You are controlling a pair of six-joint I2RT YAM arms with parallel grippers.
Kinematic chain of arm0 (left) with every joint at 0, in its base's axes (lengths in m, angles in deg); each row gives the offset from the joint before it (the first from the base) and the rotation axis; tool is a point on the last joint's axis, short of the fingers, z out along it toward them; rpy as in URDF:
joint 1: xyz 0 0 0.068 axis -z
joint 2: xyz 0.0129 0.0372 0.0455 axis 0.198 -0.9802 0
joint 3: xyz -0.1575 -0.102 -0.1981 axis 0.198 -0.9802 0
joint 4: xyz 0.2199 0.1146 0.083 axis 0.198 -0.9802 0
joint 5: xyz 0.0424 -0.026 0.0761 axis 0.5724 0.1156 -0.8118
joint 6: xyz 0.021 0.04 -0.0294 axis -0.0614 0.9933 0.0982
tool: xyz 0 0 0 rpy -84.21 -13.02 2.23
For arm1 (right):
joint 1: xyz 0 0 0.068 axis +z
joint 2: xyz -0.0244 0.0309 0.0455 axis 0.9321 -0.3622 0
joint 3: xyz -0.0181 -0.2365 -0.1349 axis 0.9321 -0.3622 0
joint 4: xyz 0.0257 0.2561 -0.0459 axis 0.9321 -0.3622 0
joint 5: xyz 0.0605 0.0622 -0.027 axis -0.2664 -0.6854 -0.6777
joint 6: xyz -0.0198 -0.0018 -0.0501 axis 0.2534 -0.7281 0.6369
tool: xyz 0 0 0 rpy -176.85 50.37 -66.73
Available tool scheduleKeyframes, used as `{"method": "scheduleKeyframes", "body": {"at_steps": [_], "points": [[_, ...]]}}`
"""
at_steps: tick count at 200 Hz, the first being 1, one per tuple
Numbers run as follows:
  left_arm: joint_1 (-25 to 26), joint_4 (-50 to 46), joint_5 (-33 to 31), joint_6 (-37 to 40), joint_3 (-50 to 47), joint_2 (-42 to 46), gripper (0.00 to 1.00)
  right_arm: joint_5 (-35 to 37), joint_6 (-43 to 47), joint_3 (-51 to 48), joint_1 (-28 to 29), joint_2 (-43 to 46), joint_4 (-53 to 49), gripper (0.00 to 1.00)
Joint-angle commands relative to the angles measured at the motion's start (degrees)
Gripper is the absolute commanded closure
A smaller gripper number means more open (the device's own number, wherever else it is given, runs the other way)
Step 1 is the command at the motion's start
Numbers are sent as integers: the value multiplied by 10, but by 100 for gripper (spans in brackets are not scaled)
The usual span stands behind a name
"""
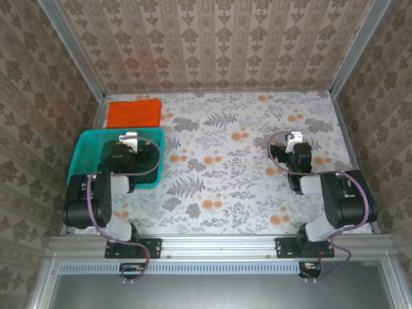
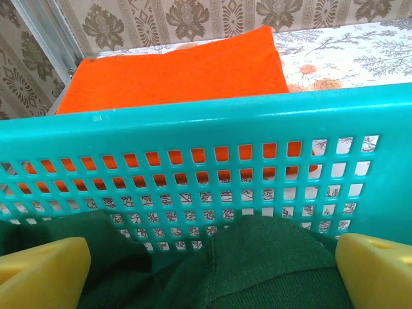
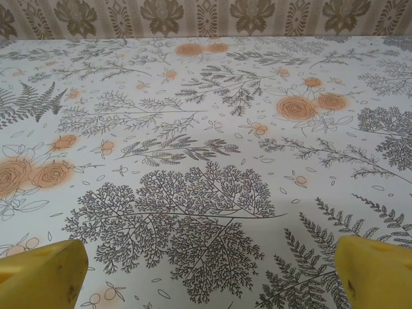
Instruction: Fold and stack the t-shirts
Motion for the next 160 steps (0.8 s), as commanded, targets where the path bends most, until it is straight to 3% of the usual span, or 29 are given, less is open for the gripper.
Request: {"method": "scheduleKeyframes", "body": {"at_steps": [1,160], "points": [[-2,-2,15,-10,-3,-2,0,11,8,0,2,1,18,0],[-8,-1,26,-12,-4,-3,0,17,2,3,0,-1,14,0]]}}
